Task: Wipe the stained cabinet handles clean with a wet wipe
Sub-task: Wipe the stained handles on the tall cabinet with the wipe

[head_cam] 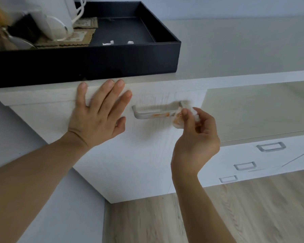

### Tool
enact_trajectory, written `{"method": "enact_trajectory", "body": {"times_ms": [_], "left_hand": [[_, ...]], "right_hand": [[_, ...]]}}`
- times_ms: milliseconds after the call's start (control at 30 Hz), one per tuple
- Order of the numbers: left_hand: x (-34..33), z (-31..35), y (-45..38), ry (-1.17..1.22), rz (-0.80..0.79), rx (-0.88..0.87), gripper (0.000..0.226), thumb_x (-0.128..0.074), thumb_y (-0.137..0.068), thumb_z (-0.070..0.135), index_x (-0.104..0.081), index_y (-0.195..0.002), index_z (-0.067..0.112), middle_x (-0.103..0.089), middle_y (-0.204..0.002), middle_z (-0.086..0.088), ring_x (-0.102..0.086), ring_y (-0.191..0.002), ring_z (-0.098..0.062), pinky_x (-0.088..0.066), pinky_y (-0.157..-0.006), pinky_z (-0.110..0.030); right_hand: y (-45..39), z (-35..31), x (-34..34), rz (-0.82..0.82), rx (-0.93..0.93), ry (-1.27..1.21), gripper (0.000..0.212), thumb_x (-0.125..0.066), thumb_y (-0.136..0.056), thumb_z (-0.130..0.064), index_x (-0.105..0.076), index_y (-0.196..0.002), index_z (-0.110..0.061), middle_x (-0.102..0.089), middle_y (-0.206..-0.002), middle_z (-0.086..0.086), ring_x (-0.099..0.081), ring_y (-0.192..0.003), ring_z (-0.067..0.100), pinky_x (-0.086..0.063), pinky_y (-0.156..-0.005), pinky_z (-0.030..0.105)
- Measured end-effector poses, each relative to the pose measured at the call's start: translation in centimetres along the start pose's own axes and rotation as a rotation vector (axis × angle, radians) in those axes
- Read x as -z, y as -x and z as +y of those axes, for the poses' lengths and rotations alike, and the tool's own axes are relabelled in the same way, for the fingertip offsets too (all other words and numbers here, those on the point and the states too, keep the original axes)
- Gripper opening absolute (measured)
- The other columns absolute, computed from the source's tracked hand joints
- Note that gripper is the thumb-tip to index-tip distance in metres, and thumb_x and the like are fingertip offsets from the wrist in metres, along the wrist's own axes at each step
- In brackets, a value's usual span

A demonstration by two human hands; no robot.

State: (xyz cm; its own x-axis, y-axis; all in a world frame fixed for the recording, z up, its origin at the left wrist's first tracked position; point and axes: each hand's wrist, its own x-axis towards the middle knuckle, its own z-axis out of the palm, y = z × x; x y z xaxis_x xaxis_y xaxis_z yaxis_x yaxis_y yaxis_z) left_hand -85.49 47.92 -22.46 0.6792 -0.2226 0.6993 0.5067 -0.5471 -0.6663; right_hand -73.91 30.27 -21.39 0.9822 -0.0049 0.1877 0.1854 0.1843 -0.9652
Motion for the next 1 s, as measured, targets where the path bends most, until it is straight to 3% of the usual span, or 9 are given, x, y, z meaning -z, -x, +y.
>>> {"method": "enact_trajectory", "body": {"times_ms": [133,267,367,467,633,767,900,1000], "left_hand": [[-0.2,0.3,0.1,-0.020,0.006,0.002,0.078,-0.040,-0.091,0.041,-0.007,-0.151,0.004,0.008,-0.158,-0.018,0.004,-0.146,-0.029,-0.008,-0.111,-0.057],[-0.4,0.3,0.2,-0.027,0.010,0.007,0.078,-0.039,-0.091,0.042,-0.007,-0.151,0.004,0.009,-0.157,-0.018,0.004,-0.146,-0.029,-0.007,-0.111,-0.056],[-0.4,0.2,0.2,-0.034,0.019,0.011,0.078,-0.040,-0.091,0.042,-0.008,-0.151,0.003,0.007,-0.158,-0.018,0.003,-0.146,-0.030,-0.010,-0.110,-0.057],[-0.4,0.2,0.2,-0.041,0.016,0.013,0.079,-0.041,-0.091,0.042,-0.008,-0.151,0.003,0.007,-0.158,-0.018,0.003,-0.146,-0.030,-0.010,-0.110,-0.057],[-0.4,0.3,0.2,-0.065,0.010,0.008,0.079,-0.039,-0.091,0.042,-0.006,-0.151,0.003,0.008,-0.157,-0.018,0.005,-0.146,-0.030,-0.007,-0.112,-0.057],[-0.4,0.2,0.2,-0.075,0.012,0.010,0.078,-0.039,-0.091,0.041,-0.007,-0.151,0.003,0.007,-0.158,-0.019,0.004,-0.146,-0.030,-0.005,-0.112,-0.057],[-0.5,0.2,0.1,-0.093,0.018,0.007,0.078,-0.038,-0.091,0.042,-0.007,-0.151,0.003,0.006,-0.157,-0.019,0.004,-0.146,-0.031,-0.005,-0.113,-0.056],[-0.6,0.3,0.1,-0.113,0.036,-0.005,0.074,-0.036,-0.092,0.039,-0.012,-0.150,0.001,0.003,-0.157,-0.020,0.001,-0.146,-0.031,-0.006,-0.115,-0.051]], "right_hand": [[1.2,0.3,-1.4,-0.023,0.186,0.054,0.029,-0.053,-0.095,-0.024,-0.063,-0.118,-0.010,-0.059,-0.095,-0.008,-0.061,-0.081,0.003,-0.043,-0.071,0.005],[1.5,0.8,-1.1,-0.083,0.356,0.206,0.032,-0.056,-0.093,-0.010,-0.057,-0.125,-0.004,-0.054,-0.100,0.001,-0.054,-0.079,0.000,-0.042,-0.075,0.002],[0.5,1.0,-0.3,-0.108,0.292,0.155,0.025,-0.052,-0.096,-0.015,-0.063,-0.117,-0.011,-0.061,-0.094,-0.006,-0.060,-0.079,0.002,-0.044,-0.073,0.003],[0.6,1.0,0.2,-0.128,0.180,0.072,0.016,-0.054,-0.095,-0.022,-0.062,-0.107,-0.030,-0.061,-0.081,-0.018,-0.061,-0.072,-0.005,-0.043,-0.066,0.003],[-0.1,0.7,0.5,-0.091,0.066,-0.020,0.017,-0.063,-0.090,-0.019,-0.056,-0.084,-0.032,-0.063,-0.066,-0.021,-0.063,-0.065,-0.001,-0.049,-0.064,0.009],[0.5,0.5,0.7,-0.118,0.033,-0.059,0.009,-0.064,-0.089,-0.018,-0.071,-0.095,-0.015,-0.062,-0.067,-0.010,-0.060,-0.066,0.000,-0.050,-0.069,0.010],[-0.2,-0.1,0.1,-0.105,-0.038,-0.101,0.016,-0.063,-0.090,-0.023,-0.071,-0.102,-0.018,-0.066,-0.082,-0.004,-0.061,-0.074,0.000,-0.049,-0.072,0.008],[0.4,-0.2,0.2,-0.186,0.028,0.012,0.025,-0.063,-0.088,-0.028,-0.065,-0.113,-0.022,-0.062,-0.093,-0.012,-0.058,-0.080,-0.006,-0.046,-0.072,0.005]]}}
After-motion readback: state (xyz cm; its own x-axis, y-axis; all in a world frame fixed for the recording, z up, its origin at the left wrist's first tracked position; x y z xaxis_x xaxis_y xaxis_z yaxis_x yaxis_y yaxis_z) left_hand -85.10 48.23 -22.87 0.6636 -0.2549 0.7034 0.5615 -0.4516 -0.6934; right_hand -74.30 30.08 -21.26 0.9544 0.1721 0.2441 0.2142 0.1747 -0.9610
